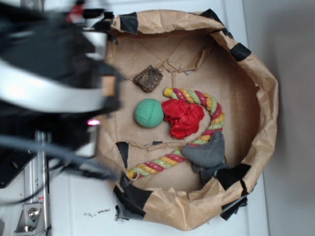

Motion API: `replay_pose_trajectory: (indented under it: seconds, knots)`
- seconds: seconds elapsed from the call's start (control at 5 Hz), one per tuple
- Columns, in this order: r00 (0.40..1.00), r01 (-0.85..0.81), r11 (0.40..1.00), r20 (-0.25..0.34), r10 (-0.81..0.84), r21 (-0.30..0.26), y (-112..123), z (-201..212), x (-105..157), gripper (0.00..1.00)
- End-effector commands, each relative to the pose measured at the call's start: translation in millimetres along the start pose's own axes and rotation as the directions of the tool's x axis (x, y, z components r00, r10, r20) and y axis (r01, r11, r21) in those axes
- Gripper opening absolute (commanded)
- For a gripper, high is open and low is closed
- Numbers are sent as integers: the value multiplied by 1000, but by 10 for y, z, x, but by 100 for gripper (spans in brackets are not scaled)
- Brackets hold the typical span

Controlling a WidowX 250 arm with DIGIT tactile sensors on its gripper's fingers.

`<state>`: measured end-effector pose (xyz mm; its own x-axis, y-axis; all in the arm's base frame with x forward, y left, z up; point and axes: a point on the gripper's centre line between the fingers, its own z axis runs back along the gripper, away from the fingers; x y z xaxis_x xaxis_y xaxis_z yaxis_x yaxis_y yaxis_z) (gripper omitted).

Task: Grab the rock.

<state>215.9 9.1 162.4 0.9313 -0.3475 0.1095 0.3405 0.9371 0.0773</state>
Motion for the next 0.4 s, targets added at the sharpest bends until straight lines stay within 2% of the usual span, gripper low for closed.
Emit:
replay_pose_trajectory:
  seconds: [0.0,0.2]
  knots:
    - [932,362,931,24,-361,-55,428,-699,399,100]
    - [878,479,875,39,-478,-63,334,-1079,263,100]
